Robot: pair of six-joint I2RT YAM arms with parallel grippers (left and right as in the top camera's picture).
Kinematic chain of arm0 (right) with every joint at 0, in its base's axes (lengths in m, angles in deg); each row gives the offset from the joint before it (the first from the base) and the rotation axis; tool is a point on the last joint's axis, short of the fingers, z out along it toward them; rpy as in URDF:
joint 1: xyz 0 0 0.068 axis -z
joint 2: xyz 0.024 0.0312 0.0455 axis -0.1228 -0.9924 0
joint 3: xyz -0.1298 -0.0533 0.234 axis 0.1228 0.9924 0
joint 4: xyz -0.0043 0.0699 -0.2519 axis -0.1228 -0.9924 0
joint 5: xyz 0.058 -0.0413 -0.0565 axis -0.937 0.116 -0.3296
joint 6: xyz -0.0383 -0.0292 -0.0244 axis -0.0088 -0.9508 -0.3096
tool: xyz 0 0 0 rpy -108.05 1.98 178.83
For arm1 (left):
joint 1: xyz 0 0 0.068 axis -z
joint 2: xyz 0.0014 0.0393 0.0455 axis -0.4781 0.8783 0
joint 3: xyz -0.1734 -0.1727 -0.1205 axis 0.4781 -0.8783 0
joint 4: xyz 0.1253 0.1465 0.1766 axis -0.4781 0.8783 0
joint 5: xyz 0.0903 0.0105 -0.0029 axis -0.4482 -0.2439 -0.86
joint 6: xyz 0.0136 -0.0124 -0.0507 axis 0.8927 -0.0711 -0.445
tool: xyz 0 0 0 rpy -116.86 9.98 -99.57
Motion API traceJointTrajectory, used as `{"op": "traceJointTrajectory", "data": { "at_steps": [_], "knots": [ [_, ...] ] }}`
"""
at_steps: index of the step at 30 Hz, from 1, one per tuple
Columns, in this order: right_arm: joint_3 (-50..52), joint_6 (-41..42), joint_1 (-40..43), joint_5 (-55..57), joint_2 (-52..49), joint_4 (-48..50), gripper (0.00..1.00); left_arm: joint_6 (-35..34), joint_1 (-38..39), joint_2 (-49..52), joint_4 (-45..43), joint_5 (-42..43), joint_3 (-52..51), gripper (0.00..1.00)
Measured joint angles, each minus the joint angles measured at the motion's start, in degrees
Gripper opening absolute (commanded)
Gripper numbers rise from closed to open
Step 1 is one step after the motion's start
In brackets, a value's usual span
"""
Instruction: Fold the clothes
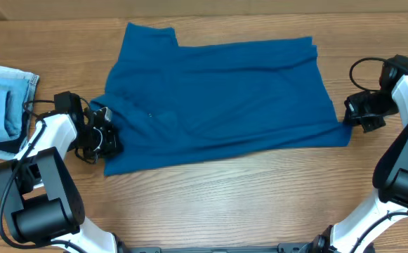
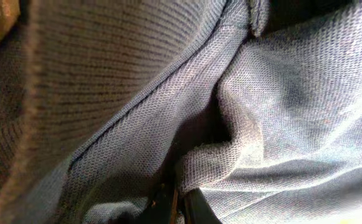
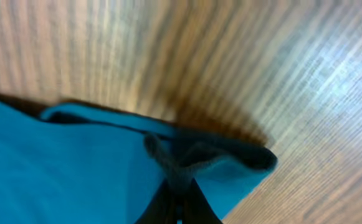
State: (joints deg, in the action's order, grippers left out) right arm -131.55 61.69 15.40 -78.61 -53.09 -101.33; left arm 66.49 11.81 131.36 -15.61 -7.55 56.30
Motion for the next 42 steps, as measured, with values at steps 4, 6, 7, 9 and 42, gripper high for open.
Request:
{"op": "traceJointTrajectory", "data": {
  "at_steps": [4,6,7,9,42],
  "knots": [
    [-0.02,0.04,-0.02,-0.39,0.00,2.73,0.04,0.00,0.00,0.00,-0.68,0.20,-0.02,0.05],
    [-0.02,0.37,-0.11,-0.39,0.00,3.76,0.04,-0.02,0.00,0.00,-0.83,0.35,-0.09,0.05],
    [-0.02,0.44,-0.31,-0.42,0.00,4.28,0.04,0.00,0.00,0.00,-0.85,0.37,-0.11,0.05],
    [-0.02,0.52,-0.90,-0.37,0.00,5.05,0.07,0.00,0.00,0.00,-0.87,0.37,-0.11,0.05],
    [-0.13,-25.33,-1.92,-15.50,2.95,-1.68,0.83,2.71,3.96,-9.55,3.19,7.85,17.33,0.64]
  ]
}}
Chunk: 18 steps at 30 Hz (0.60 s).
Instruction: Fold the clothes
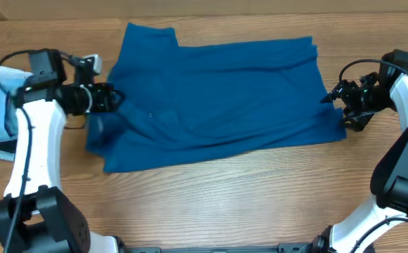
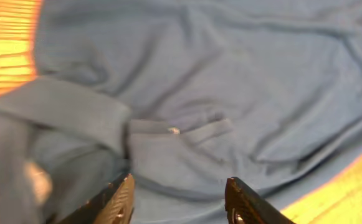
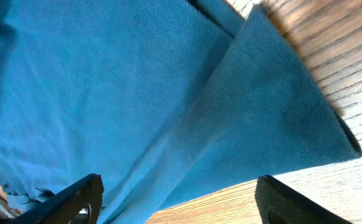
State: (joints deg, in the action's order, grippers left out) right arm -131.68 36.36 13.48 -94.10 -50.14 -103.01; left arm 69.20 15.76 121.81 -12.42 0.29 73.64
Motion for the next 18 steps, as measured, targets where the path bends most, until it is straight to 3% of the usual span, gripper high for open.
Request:
{"op": "traceJointTrajectory", "data": {
  "at_steps": [4,7,9,12,14,15,18],
  "knots": [
    [-0.02,0.02,-0.02,-0.59,0.00,-0.48,0.84,2.03,7.91,0.24,-2.75,-0.17,-0.07,0.71],
    [0.00,-0.02,0.00,-1.29,0.00,-0.50,0.84,4.09,17.53,2.60,-4.37,-4.87,-0.07,0.66],
    [-0.02,0.00,0.00,-1.68,0.00,-0.72,0.85,4.81,22.05,6.47,-5.46,-9.46,-0.07,0.57],
    [-0.02,-0.02,0.00,-1.92,0.00,-1.29,0.85,4.66,23.47,11.61,-5.64,-13.53,-0.07,0.52],
    [-0.02,0.00,0.00,-2.03,0.00,-1.53,0.85,3.87,22.60,13.97,-5.33,-15.30,-0.07,0.56],
    [-0.02,0.00,-0.02,-2.03,0.00,-1.51,0.85,3.58,21.79,14.29,-5.14,-15.76,-0.07,0.62],
    [-0.02,0.00,-0.02,-2.03,0.00,-1.51,0.85,2.45,18.05,14.23,-4.20,-16.22,0.59,0.62]
  ]
}}
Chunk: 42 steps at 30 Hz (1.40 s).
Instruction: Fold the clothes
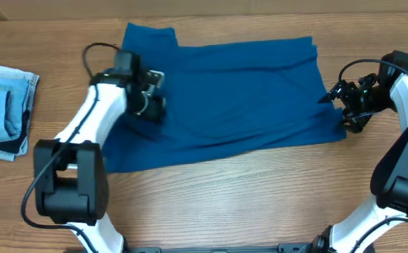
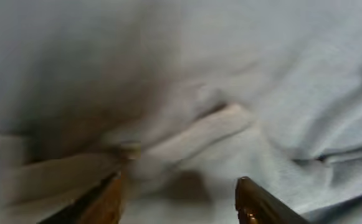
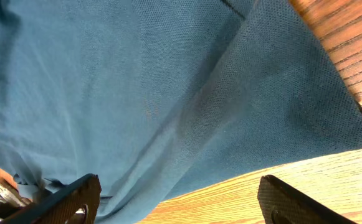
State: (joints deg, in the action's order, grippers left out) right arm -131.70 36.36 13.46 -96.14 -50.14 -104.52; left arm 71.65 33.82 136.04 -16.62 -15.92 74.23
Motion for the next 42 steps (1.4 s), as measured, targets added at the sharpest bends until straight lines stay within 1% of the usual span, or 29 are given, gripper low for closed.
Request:
{"op": "traceJointTrajectory", "data": {
  "at_steps": [2,4,8,10,12,14,15,17,18,19,20,21,23,24,27,28,30,31,33,40,41,42],
  "knots": [
    [0.00,-0.02,0.00,-0.02,0.00,0.00,0.85,0.13,-1.95,0.00,0.17,1.25,1.53,0.61],
    [0.00,0.00,0.00,0.00,0.00,-0.02,0.85,0.74,-1.88,0.00,0.09,1.86,2.36,0.62],
    [0.00,0.02,0.00,-0.02,0.00,0.09,0.85,4.04,2.45,0.81,-0.02,2.54,2.47,0.57],
    [0.00,0.02,0.02,-0.02,0.00,0.07,0.85,5.20,5.09,3.06,-0.42,2.43,2.62,0.52],
    [0.00,0.02,0.02,-0.02,0.00,0.04,0.85,6.16,6.75,7.08,-0.48,2.19,2.64,0.51],
    [0.00,0.02,0.02,0.00,0.00,-0.02,0.85,6.25,6.71,8.61,-1.03,2.23,2.62,0.52],
    [0.00,0.02,0.00,-0.02,0.00,-0.11,0.85,6.25,6.64,8.59,-1.40,1.99,2.67,0.51],
    [0.00,0.00,0.00,-0.02,0.00,-0.20,0.85,6.25,6.67,8.59,-3.02,1.29,2.67,0.43],
    [0.00,-0.02,0.00,0.00,0.00,-0.26,0.85,6.27,6.64,8.59,-3.43,1.03,2.67,0.42],
    [0.00,0.00,0.02,0.00,0.00,-0.28,0.85,6.45,6.64,8.59,-3.67,0.70,2.67,0.42],
    [0.00,0.02,0.00,-0.02,0.00,-0.35,0.85,6.47,6.64,8.59,-3.74,0.50,2.69,0.47],
    [0.00,0.00,0.00,-0.02,0.00,-0.39,0.85,6.47,6.64,8.59,-3.72,0.22,2.69,0.49],
    [0.00,0.02,0.00,0.00,0.00,-0.39,0.85,6.58,6.67,8.59,-3.63,-0.09,3.02,0.49],
    [0.00,0.02,0.02,-0.02,0.00,-0.37,0.85,6.58,6.67,8.59,-3.65,-0.26,3.37,0.47],
    [0.00,0.02,0.00,-0.02,0.00,-0.42,0.85,6.71,6.64,8.63,-3.26,-0.96,4.66,0.36],
    [0.00,0.02,0.02,0.00,0.00,-0.39,0.85,6.67,6.64,8.63,-2.82,-1.09,4.96,0.36],
    [0.00,0.00,0.00,-0.02,0.00,-0.37,0.85,6.67,6.64,8.63,-2.40,-1.40,5.09,0.50],
    [0.00,0.02,0.00,0.02,0.00,-0.39,0.85,6.64,6.64,8.66,-2.16,-1.49,5.09,0.55],
    [0.00,0.02,0.00,-0.02,0.00,-0.42,0.85,6.95,6.64,8.68,-1.88,-1.66,5.09,0.59],
    [0.00,0.02,0.00,-0.02,0.00,-0.37,0.84,7.15,6.64,8.70,-2.67,-1.68,5.11,0.65],
    [0.00,0.02,0.02,0.00,0.00,-0.39,0.84,7.19,6.64,8.70,-3.48,-1.70,5.11,0.64],
    [0.00,0.02,0.02,0.00,0.00,-0.39,0.84,7.26,6.64,8.79,-4.04,-1.70,5.11,0.61]
  ]
}}
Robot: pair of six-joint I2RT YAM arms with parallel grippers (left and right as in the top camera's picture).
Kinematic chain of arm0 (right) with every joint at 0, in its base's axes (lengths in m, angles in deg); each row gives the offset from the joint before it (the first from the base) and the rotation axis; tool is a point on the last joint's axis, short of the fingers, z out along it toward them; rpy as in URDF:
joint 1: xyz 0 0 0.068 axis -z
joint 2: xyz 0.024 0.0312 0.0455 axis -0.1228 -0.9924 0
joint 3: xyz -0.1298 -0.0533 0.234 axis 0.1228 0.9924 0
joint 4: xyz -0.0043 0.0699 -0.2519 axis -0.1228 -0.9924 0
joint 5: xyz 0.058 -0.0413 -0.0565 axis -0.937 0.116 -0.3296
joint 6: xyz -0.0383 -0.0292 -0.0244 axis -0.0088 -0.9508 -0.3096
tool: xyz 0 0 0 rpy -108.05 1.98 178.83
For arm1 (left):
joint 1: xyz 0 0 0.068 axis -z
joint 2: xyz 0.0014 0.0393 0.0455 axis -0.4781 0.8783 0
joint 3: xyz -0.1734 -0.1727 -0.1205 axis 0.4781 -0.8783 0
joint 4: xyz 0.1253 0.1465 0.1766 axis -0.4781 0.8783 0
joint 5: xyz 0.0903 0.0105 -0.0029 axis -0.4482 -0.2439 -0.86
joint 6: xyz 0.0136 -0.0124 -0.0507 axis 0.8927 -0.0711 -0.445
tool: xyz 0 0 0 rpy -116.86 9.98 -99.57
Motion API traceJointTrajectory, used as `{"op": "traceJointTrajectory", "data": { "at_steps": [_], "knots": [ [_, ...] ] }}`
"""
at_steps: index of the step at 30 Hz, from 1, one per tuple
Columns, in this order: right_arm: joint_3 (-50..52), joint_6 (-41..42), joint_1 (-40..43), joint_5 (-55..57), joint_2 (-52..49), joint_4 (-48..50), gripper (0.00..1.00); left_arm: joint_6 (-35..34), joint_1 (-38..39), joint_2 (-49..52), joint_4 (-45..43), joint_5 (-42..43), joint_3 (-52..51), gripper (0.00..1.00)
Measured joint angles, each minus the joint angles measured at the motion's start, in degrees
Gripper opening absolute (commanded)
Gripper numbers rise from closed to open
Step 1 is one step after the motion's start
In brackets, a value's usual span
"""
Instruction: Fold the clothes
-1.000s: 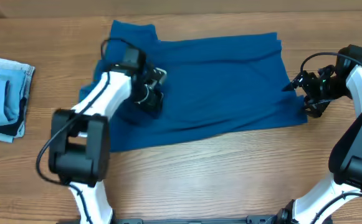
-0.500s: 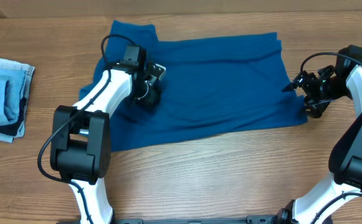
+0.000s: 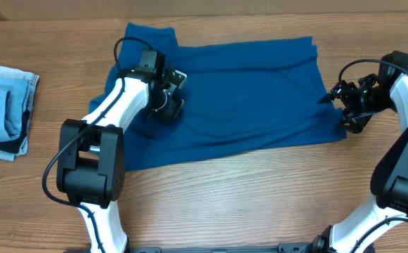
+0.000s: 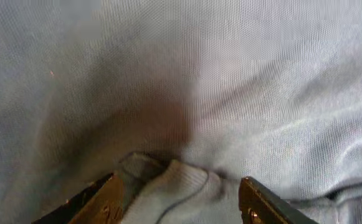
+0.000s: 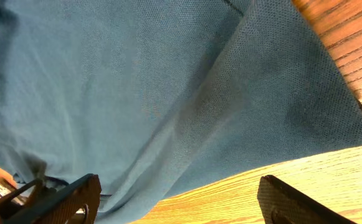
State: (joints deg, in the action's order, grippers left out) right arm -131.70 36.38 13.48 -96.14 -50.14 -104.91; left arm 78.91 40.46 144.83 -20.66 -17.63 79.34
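A blue shirt [image 3: 246,91] lies spread flat on the wooden table [image 3: 260,204]. My left gripper [image 3: 170,105] is low over the shirt's left part. In the left wrist view it [image 4: 181,208] stands open, with a ribbed fold of the cloth [image 4: 184,183] bunched between the fingers. My right gripper [image 3: 338,104] hovers at the shirt's right edge. In the right wrist view it [image 5: 181,202] is open above the shirt's lower right corner [image 5: 305,106] and the bare wood, holding nothing.
A folded pile of light blue denim [image 3: 3,109] sits at the table's left edge. Bare wood [image 3: 211,190] runs along the front of the shirt. The right arm's cable [image 3: 362,67] loops above the shirt's right edge.
My left gripper has shifted a little to the right over the shirt's left part, still open, and now has a ribbed fold between its fingers. The right gripper has not moved.
First both grippers were shut on the shirt, the left at its lower left edge and the right at its lower right corner. Then both were open, the left lifted by the left edge. Later the left stood over the shirt's left part, and now further in.
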Motion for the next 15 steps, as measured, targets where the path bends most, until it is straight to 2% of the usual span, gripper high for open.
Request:
{"op": "traceJointTrajectory", "data": {
  "at_steps": [3,5,9,12,15],
  "knots": [
    [0.00,-0.04,0.00,0.00,0.00,-0.24,0.84,0.26,0.00,1.40,0.26,0.00,0.00,0.44],
    [0.00,-0.02,0.00,-0.02,0.00,-0.37,0.84,0.35,0.00,1.88,0.66,-0.15,0.02,0.30],
    [0.00,0.00,-0.02,0.00,0.00,-0.48,0.84,0.26,-0.04,1.88,1.31,-0.22,0.07,0.10],
    [0.00,0.00,0.00,0.00,0.00,-0.52,0.84,0.26,-0.04,2.10,4.83,-0.37,2.21,0.09],
    [0.00,-0.02,0.00,0.00,0.00,-0.48,0.84,0.24,-0.04,2.99,10.88,-0.39,7.48,0.14]
  ]
}}
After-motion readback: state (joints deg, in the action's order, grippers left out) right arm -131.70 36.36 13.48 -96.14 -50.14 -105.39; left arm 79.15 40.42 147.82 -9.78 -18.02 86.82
